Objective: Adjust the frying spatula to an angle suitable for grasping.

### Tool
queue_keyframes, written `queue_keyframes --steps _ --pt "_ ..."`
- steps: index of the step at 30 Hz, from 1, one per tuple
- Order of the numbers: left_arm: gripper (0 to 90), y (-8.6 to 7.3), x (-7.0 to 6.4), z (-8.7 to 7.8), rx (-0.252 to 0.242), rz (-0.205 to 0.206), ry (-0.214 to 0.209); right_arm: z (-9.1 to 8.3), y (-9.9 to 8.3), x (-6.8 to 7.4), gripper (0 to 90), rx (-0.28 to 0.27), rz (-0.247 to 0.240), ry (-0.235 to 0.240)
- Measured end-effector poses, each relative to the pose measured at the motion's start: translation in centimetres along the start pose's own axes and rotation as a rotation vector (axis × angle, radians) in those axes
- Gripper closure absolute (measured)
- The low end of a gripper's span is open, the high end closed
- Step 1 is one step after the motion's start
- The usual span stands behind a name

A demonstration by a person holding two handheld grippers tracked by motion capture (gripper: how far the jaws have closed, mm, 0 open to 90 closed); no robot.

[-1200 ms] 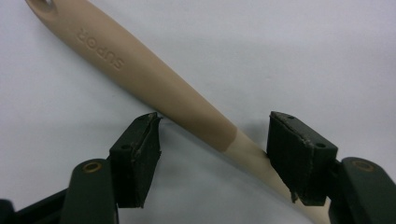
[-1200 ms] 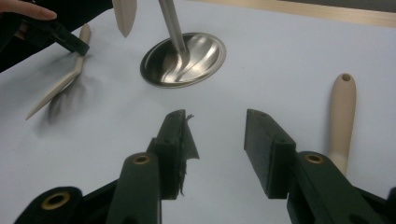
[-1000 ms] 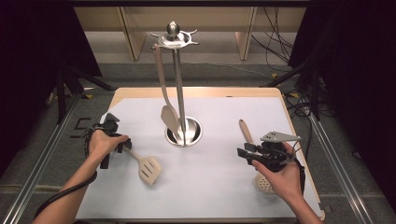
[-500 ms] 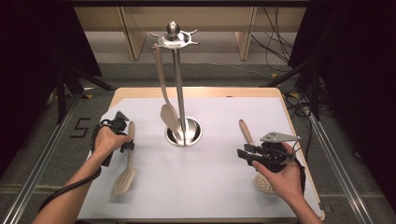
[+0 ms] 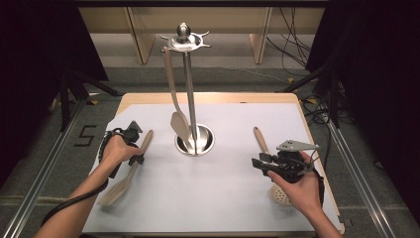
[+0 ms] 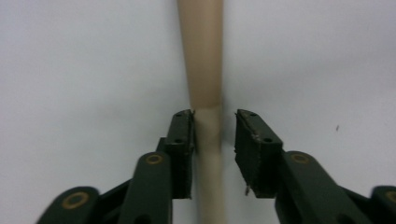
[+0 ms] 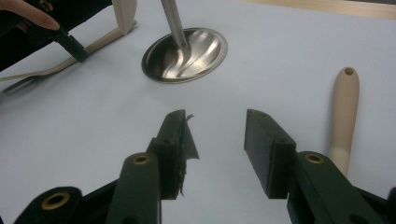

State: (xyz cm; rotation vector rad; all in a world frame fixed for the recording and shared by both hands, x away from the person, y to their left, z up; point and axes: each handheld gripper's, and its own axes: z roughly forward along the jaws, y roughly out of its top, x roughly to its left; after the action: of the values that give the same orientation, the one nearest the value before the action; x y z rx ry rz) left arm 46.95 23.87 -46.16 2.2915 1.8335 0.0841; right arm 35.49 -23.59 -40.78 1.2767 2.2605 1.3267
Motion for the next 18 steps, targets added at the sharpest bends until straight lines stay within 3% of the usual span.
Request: queue_keyframes --steps 6,8,9,10,11,12,13,14,15,16,18 --pt "72.8 0.0 0.0 -0.1 0.023 0.041 0.027 0.1 0.0 0.2 59.7 0.008 0.005 0.008" --pt "75.1 0.0 0.0 0.0 0.013 0.023 0.026 0.1 -0.1 0.1 59.7 -0.008 0.007 0.004" --pt "75.4 -0.1 0.0 0.0 0.001 0.015 0.027 0.0 0.0 -0.1 59.7 -0.007 -0.027 -0.005" --pt "75.6 -0.1 -0.1 0.0 0.002 0.010 0.027 -0.1 0.0 -0.2 59.7 0.001 -0.028 -0.006" --pt "75.9 -0.2 0.0 -0.1 0.005 0.020 0.024 0.0 0.0 -0.2 59.7 -0.005 -0.026 -0.002" --pt "76.2 -0.3 0.1 -0.1 -0.003 0.024 0.025 -0.1 0.0 -0.2 59.7 -0.003 -0.030 -0.007" --pt "76.4 -0.3 0.4 -0.1 -0.012 0.059 0.026 0.0 -0.1 -0.1 59.7 0.004 0.005 0.004" --pt "76.5 -0.4 0.6 -0.2 -0.022 0.063 0.013 0.1 0.0 -0.2 59.7 -0.002 -0.022 0.009" --pt "76.5 -0.6 0.5 -0.3 -0.031 0.033 0.005 0.0 0.0 -0.2 59.7 -0.003 -0.025 -0.002" --pt "76.5 -0.7 0.9 -0.3 -0.052 0.058 0.007 0.1 0.0 -0.2 59.7 0.000 -0.015 0.010" --pt "76.5 -1.1 1.1 -0.7 -0.086 0.057 -0.007 0.0 0.0 -0.2 59.8 -0.005 -0.027 -0.001"
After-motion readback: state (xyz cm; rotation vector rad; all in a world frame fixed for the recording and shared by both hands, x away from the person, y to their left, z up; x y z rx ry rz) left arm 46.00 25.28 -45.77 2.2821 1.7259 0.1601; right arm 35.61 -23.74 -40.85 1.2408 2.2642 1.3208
